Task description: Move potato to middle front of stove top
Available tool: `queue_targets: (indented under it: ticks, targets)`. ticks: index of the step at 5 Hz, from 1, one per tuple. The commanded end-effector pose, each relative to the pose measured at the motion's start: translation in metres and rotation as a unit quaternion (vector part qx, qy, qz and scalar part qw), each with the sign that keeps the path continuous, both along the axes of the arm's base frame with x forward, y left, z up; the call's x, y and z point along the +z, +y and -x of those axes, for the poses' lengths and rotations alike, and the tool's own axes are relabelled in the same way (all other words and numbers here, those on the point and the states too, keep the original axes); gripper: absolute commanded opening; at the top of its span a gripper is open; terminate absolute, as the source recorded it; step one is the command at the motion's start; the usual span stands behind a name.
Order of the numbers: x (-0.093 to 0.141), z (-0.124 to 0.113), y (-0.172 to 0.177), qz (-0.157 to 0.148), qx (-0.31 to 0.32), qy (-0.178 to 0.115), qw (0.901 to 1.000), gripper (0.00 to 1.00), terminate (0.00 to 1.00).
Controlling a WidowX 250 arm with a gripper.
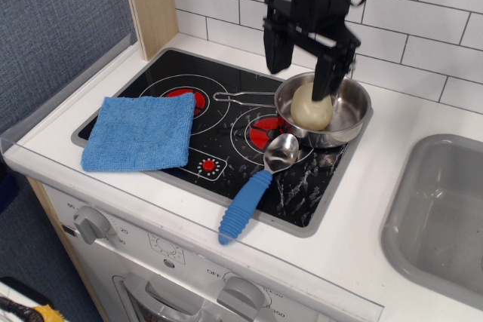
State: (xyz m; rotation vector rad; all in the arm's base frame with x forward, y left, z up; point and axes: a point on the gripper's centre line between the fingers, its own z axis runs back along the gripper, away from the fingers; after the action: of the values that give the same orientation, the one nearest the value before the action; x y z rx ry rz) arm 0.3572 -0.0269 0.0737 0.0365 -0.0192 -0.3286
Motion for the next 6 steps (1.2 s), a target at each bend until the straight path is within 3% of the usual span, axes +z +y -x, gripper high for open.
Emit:
queue_targets:
  ticks: [1, 3, 4, 5, 6]
  targets:
    - [-0.006, -0.039, -0.010, 0.015, 0.030, -0.043, 0.9985, 1.00, 0.00]
    - [-0.027, -0.056, -0.009, 0.025, 0.063, -0.031, 0.9972, 1.00, 0.00]
    - [-0.035, -0.051, -0.014, 0.026, 0.059, -0.009, 0.9979, 1.00, 0.00]
    - [-0.035, -0.047, -0.017, 0.024, 0.051, -0.006, 0.9984, 0.00, 0.00]
    - [-0.029, -0.047, -0.016, 0.029, 0.039, -0.006, 0.9988, 0.00, 0.00]
